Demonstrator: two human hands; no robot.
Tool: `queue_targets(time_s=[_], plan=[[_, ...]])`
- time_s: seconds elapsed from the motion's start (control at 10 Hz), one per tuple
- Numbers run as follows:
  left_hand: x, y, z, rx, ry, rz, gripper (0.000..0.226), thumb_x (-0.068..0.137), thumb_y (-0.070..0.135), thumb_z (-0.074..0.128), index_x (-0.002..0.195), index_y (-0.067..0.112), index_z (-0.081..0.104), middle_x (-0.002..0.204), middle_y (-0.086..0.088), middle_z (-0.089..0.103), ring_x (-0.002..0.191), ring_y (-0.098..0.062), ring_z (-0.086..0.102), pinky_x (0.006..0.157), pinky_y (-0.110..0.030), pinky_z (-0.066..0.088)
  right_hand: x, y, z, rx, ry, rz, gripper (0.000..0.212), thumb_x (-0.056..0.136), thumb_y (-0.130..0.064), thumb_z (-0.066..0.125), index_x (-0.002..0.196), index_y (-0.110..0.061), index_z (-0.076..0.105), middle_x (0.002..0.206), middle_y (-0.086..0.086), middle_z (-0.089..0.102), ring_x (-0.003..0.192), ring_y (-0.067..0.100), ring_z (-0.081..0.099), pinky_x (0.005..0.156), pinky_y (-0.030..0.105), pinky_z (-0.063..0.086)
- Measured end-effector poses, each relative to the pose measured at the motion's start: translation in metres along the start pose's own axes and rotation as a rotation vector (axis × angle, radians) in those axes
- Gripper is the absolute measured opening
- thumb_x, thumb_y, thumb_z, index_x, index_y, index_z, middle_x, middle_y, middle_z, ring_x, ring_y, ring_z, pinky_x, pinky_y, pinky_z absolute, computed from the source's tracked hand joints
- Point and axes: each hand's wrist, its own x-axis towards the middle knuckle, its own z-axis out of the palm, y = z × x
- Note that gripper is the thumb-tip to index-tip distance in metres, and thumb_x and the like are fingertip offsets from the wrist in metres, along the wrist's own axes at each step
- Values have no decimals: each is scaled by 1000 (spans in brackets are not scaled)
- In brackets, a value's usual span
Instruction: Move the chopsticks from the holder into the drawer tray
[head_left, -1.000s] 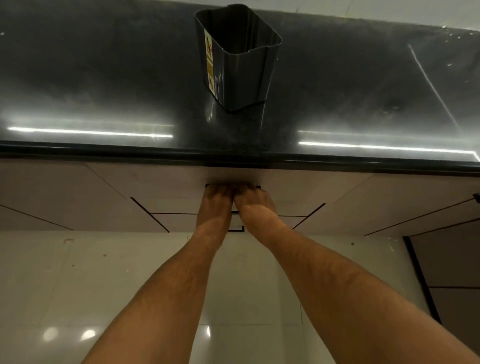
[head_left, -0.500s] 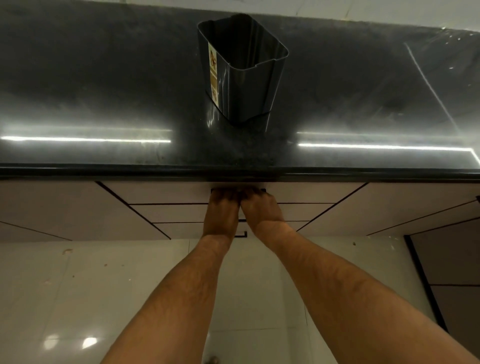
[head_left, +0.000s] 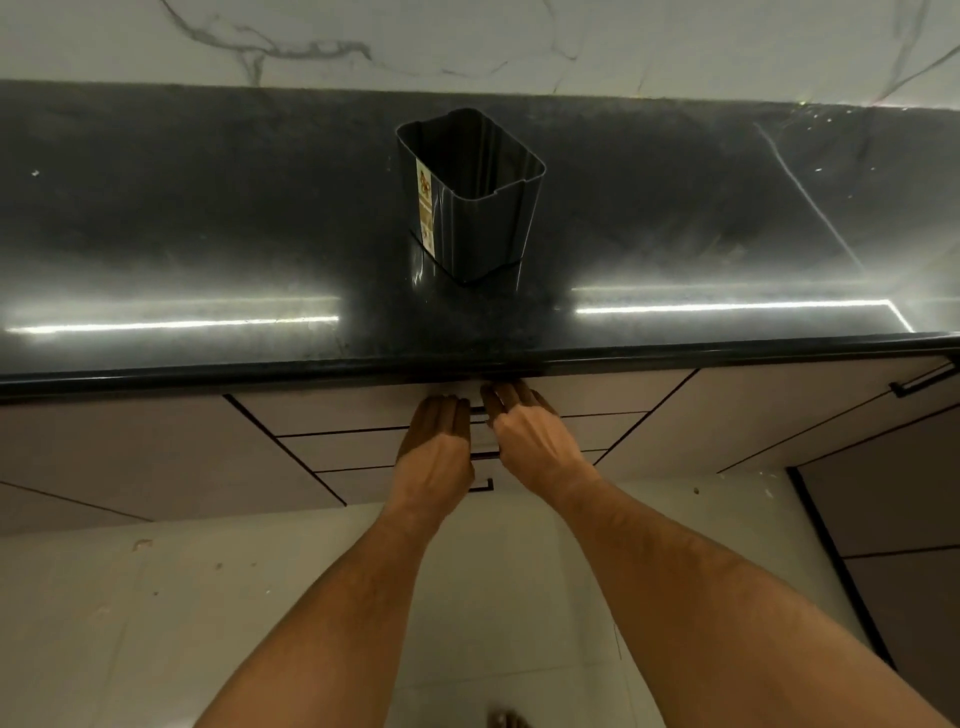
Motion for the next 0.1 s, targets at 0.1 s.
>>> queue_targets(time_s=[0.1], plan=[[-25,2,-6,129,151,117,47,90,18,62,134,4,53,131,-19,61,121,-32,60,108,-45,48,-13,-1,-6,-91,103,-2,41,100,-36,54,131,-10,51,132,15,56,110,27,60,91,38,56]])
